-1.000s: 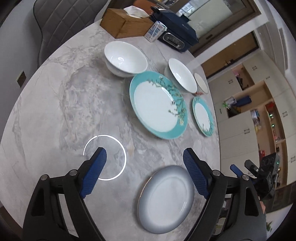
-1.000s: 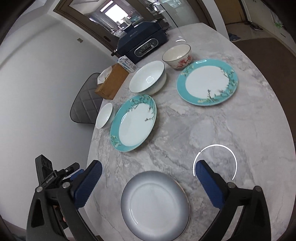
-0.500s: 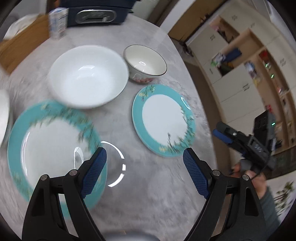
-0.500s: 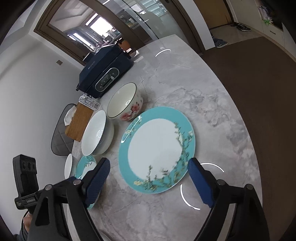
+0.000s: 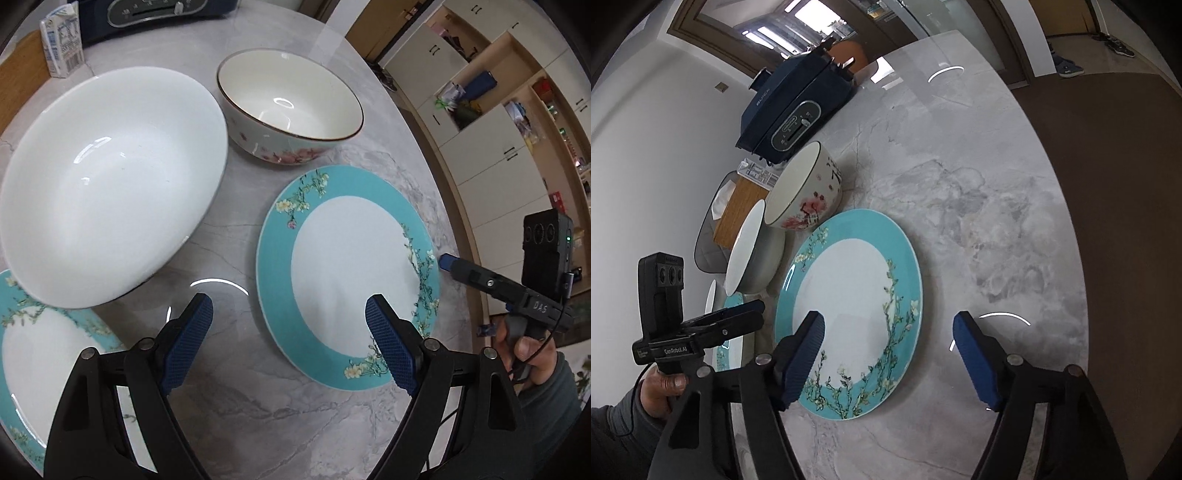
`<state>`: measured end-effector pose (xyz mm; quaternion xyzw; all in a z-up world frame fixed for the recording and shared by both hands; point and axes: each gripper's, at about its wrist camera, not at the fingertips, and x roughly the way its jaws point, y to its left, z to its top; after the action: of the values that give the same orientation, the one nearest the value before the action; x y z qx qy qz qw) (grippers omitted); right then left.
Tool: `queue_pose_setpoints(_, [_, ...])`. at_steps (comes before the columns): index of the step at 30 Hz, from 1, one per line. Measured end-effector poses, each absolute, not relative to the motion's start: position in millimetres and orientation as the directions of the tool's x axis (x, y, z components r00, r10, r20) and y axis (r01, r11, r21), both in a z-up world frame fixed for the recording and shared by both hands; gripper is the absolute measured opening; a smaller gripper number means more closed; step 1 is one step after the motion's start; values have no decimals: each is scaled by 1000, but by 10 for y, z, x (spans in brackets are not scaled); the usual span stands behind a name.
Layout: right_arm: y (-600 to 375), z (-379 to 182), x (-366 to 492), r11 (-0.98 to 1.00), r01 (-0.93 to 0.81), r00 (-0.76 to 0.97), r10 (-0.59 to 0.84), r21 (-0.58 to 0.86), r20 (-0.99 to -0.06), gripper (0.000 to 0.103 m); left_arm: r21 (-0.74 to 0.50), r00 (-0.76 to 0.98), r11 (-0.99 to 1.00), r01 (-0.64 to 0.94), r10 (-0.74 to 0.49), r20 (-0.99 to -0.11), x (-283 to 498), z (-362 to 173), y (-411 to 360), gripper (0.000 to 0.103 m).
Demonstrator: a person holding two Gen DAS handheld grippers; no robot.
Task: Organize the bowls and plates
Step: 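Move the right gripper to the large teal floral plate and grasp its rim, then lift the large teal plate and carry it toward the grey-rimmed plate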
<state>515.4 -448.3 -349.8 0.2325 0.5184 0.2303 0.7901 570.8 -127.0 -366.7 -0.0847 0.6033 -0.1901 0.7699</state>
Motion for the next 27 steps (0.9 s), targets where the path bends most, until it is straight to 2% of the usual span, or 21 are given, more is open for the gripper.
queue_pose_setpoints(4, [-4377,-3544,5211,781,-156,332,618,605,-712,71,-375,174,916,141,-396,-902,5779,-3827,-1175,83])
queue_pose_setpoints(6, [-4338,-3548,5239,778,-169,319,624,605,-713,63,-370,182,916,156,-395,-901,5780,-3840,-1167,82])
queue_pose_setpoints(9, [-4268,-3544,5237,791,-196,309,611,579,-729,60,-349,170,920,177,-378,-910,5788,-3879,-1223,71])
queue_pose_setpoints(12, [-4242,-3555,5229,795,-185,292,606,578,-740,53,-332,178,925,185,-364,-914,5770,-3860,-1233,68])
queue_pose_setpoints(13, [-4220,-3556,5219,796,-187,285,604,575,-744,52,-323,180,928,188,-356,-917,5764,-3850,-1258,62])
queue_pose_setpoints(14, [-4202,-3557,5212,800,-188,279,600,570,-750,45,-317,177,928,195,-352,-919,5771,-3819,-1267,55])
queue_pose_setpoints(15, [-4173,-3555,5207,809,-187,274,588,558,-761,40,-330,161,924,193,-361,-918,5779,-3824,-1272,41])
queue_pose_setpoints(16, [-4163,-3545,5203,823,-183,275,569,539,-775,39,-335,161,923,187,-365,-917,5785,-3819,-1258,40])
queue_pose_setpoints(18, [-4155,-3545,5210,840,-171,273,543,515,-794,24,-333,154,926,176,-360,-920,5828,-3796,-1224,31])
queue_pose_setpoints(20, [-4212,-3572,5224,853,-138,271,522,504,-809,16,-356,142,920,161,-379,-914,5869,-3799,-1183,27])
queue_pose_setpoints(22, [-4251,-3585,5226,848,-118,266,529,517,-806,15,-345,132,923,170,-368,-920,5891,-3797,-1164,19])
queue_pose_setpoints(27, [-4237,-3565,5209,863,-104,263,503,494,-823,15,-350,111,922,165,-370,-922,5964,-3793,-1152,15])
